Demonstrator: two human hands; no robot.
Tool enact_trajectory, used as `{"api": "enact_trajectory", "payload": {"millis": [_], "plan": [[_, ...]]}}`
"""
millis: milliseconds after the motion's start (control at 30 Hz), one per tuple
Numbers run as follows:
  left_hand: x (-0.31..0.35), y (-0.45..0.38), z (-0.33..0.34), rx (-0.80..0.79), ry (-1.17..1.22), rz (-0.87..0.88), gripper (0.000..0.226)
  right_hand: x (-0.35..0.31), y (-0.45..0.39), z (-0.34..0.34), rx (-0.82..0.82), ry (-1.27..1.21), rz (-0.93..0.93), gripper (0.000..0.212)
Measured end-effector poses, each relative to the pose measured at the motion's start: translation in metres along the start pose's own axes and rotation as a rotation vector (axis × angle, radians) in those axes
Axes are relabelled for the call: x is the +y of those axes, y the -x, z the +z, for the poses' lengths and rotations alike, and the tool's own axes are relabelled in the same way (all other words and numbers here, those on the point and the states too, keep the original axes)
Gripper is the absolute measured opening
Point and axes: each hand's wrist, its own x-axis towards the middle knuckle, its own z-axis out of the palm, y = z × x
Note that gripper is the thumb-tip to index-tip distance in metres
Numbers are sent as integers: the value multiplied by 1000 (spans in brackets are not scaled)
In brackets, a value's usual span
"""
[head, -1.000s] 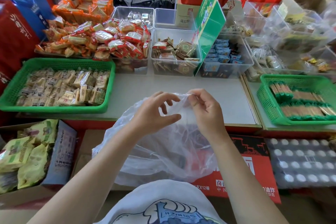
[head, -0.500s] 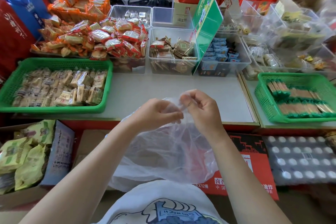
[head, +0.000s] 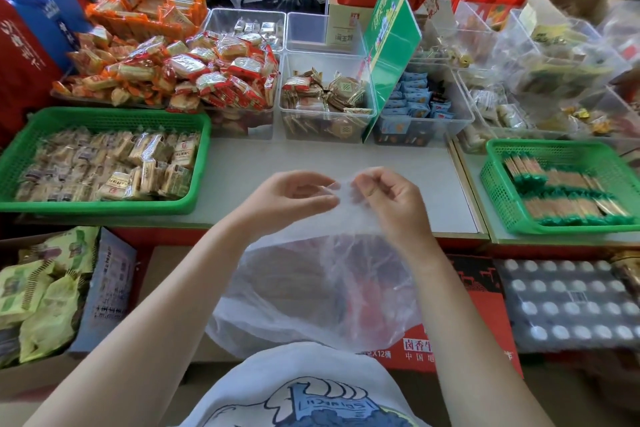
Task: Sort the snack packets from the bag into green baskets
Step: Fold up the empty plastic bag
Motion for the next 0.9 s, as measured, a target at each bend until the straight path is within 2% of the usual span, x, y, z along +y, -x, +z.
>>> {"api": "enact_trajectory", "payload": {"millis": [100,167,233,267,300,333,400,433,467,500,533,633,700,833,900], "plan": [[-4,-3,10,-35,-46,14,17,-1,4,7,11,-13,-50,19],[-18,-2,2,-84,-213,-95,17,-3,1,1,107,-76,-70,15],[-31,5,-7,-161,-482,-275,40,-5,-2,-10,167,-98,-93,13],[-34,10,-10,-167,-526,-317,54,-5,-3,-14,168,-89,-99,14],[-32,12,-9,-116,-473,-288,61,-6,-4,-17,151,-77,-98,14],[-29,12,-7,-8,-327,-208,58,-6,-4,-18,123,-65,-86,14],[-23,6,-1,224,-62,-13,36,-5,-1,-16,37,-56,-53,16],[-17,1,0,287,-21,70,23,-4,1,-14,-11,-53,-43,17],[-11,-3,-1,295,-42,128,12,-3,3,-12,-54,-52,-38,18],[-5,-6,0,256,-100,161,10,-2,5,-10,-88,-55,-35,18],[0,-8,1,189,-184,156,15,-2,5,-8,-107,-62,-32,18],[5,-11,4,10,-322,82,11,-3,6,-6,-90,-70,-35,18],[-2,-12,6,40,-325,74,15,-3,6,-6,-62,-60,-29,18],[-10,-8,3,122,-304,76,8,-1,10,-8,-1,-13,-16,18],[-11,-6,0,100,-358,86,7,3,9,-10,72,1,-12,16]]}}
